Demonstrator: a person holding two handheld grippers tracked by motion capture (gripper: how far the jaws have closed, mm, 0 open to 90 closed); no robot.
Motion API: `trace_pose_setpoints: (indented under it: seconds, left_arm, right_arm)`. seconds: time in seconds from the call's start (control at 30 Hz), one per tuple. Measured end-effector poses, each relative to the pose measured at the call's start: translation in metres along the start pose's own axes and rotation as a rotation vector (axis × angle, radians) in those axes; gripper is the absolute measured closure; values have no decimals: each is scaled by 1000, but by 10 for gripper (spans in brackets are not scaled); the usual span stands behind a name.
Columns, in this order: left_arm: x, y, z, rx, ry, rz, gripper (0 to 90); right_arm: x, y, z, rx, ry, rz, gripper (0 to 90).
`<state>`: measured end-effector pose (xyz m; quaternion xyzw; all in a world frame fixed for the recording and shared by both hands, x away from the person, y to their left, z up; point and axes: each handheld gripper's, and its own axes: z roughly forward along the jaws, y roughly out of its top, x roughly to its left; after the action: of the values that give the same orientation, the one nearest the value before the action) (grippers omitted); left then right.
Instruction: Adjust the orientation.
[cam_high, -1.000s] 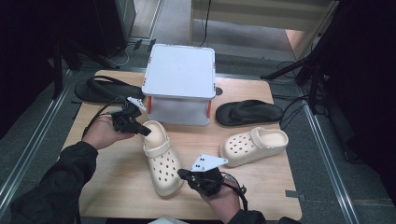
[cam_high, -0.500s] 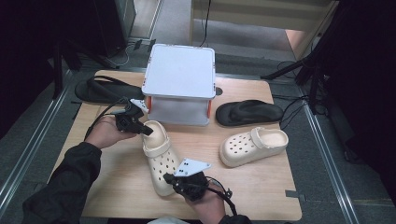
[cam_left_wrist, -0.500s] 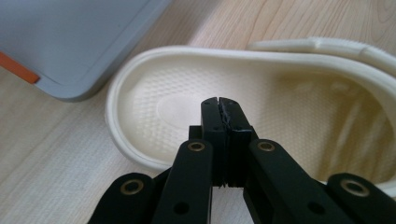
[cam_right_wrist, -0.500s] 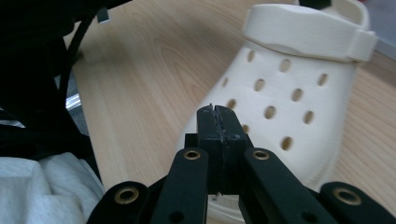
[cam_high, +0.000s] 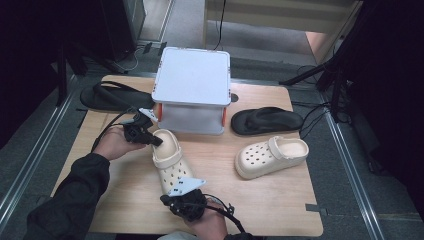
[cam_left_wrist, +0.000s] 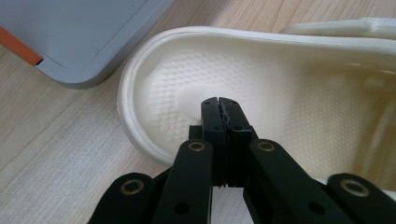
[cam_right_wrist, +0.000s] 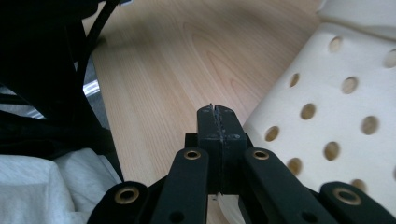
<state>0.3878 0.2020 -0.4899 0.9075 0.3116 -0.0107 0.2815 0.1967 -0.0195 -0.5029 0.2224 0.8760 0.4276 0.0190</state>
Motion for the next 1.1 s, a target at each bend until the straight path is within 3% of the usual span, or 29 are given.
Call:
trace_pose_setpoints:
  seconds: [0.2,0.43,0.53,0.6,1.1]
  left_arm:
    - [-2,-2,1,15,15,8,900]
    - [-3,-12,-4,2,23,-4,900]
    - [-4,-18,-7,-1,14,-22,900]
    - [-4,-22,-9,-4,18,-24,900]
    - [-28,-50,-17,-23,-4,-50,900]
  right_arm:
    - [-2,-2,3,25,-15,-20,900]
    - [-13,-5,-4,24,-8,12,900]
    - [-18,-5,-6,24,-4,48,900]
    - [-21,-6,-8,27,-13,43,900]
    - [-48,-15,-29,36,-67,85,900]
